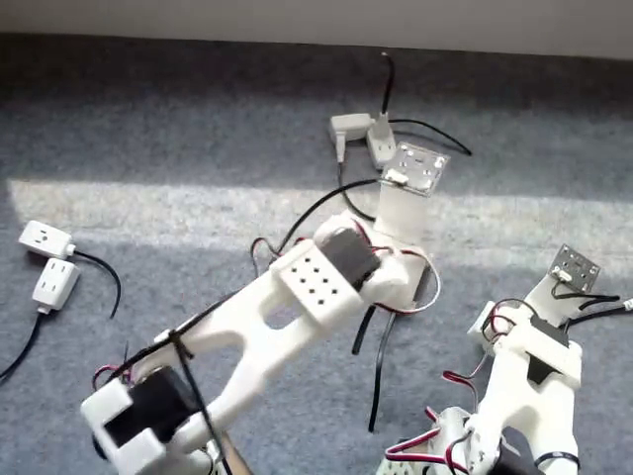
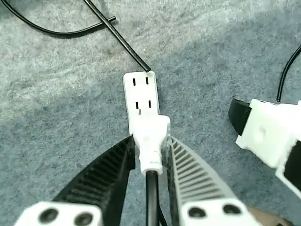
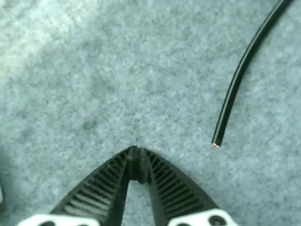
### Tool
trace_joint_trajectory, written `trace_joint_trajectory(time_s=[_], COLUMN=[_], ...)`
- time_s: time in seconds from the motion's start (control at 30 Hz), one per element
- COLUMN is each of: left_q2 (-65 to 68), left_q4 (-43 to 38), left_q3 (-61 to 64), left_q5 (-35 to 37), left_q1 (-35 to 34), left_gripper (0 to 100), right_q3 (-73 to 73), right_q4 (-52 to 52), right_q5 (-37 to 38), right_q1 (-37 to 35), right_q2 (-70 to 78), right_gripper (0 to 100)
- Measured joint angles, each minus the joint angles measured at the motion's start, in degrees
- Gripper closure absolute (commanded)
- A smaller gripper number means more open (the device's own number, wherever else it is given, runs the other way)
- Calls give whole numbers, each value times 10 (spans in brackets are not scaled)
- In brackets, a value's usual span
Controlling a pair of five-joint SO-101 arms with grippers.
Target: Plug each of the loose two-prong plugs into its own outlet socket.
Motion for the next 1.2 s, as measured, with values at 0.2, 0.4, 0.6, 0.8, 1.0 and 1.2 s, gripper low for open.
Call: trace_joint_trajectory(time_s=[0.2, 0.4, 0.6, 0.8, 1.0, 1.2], left_q2=[184, 336, 460, 511, 519, 519], left_q4=[161, 265, 275, 275, 283, 298], left_q3=[-233, -445, -593, -662, -670, -671], left_q5=[18, 20, 20, 20, 20, 20], left_q1=[1, -5, -20, -33, -30, -31], left_gripper=[993, 993, 993, 993, 993, 993], right_q3=[0, 0, 0, 0, 0, 0], right_q4=[0, 0, 0, 0, 0, 0], right_q5=[0, 0, 0, 0, 0, 0], right_q1=[0, 11, 64, 96, 98, 98], right_q2=[0, 0, 0, 0, 0, 0], right_gripper=[991, 991, 991, 991, 991, 991])
